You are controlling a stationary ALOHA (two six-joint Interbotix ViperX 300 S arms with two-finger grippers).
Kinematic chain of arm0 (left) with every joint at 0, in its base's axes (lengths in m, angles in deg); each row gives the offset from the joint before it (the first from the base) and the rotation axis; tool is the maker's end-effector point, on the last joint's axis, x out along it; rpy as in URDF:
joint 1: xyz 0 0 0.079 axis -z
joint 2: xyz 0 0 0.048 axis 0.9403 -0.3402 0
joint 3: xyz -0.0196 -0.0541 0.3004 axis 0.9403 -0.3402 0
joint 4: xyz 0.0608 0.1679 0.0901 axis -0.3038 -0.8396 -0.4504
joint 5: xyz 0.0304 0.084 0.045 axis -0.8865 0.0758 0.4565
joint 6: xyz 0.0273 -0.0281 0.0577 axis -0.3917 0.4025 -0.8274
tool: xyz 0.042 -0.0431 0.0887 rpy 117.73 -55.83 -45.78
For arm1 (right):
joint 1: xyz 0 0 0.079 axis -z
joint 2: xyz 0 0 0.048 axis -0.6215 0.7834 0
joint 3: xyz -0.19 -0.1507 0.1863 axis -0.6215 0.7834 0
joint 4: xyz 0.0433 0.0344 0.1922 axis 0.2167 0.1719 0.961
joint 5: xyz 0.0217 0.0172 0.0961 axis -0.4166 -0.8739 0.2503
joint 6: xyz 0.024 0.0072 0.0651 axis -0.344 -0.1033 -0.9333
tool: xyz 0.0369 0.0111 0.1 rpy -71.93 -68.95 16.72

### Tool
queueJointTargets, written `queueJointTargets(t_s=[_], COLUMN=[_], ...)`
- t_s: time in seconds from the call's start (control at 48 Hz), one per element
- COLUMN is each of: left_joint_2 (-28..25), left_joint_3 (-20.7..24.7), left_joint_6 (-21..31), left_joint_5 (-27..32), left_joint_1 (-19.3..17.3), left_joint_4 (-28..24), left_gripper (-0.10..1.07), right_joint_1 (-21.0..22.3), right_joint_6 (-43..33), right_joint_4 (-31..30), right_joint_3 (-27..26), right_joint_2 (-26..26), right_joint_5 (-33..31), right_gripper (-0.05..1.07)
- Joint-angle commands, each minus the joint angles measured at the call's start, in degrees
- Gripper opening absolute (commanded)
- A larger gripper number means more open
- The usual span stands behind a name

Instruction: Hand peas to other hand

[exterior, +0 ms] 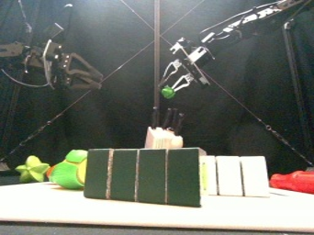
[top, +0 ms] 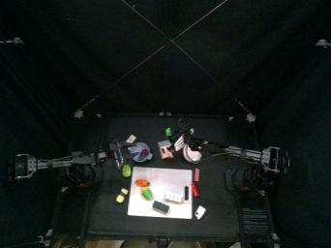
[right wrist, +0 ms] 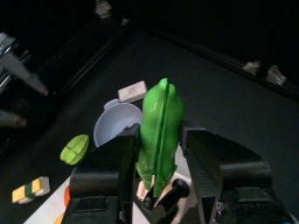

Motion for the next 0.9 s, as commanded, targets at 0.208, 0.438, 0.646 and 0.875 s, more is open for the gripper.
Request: queueJointTargets(t_s=[0.208, 0.438, 0.646, 0.875], left_joint_2=[-1.3, -7.0, -15.2, -21.8], left_joint_3=[3.5, 8.4, 13.8, 18.3], left_joint_6=[0.7, 0.7, 0.8, 1.1], left_joint_5=[-11.8, -12.5, -13.4, -13.6], left_joint_1=[0.1, 0.1, 0.1, 0.2], left_joint_4=[9.1, 8.3, 7.9, 9.8], left_gripper=[0.85, 0.85, 0.85, 0.85], right_joint_1=[0.0, -0.3, -0.4, -0.4], right_joint_6=[0.4, 0.2, 0.2, 0.2], right_joint_4=[-6.2, -9.5, -9.5, -9.7], right_joint_3=[-0.3, -0.3, -0.4, -1.0], right_joint_2=[0.6, 1.4, 2.5, 3.5], right_joint_5=[6.2, 7.3, 7.3, 6.9], right_gripper=[0.64, 0.64, 0.64, 0.64])
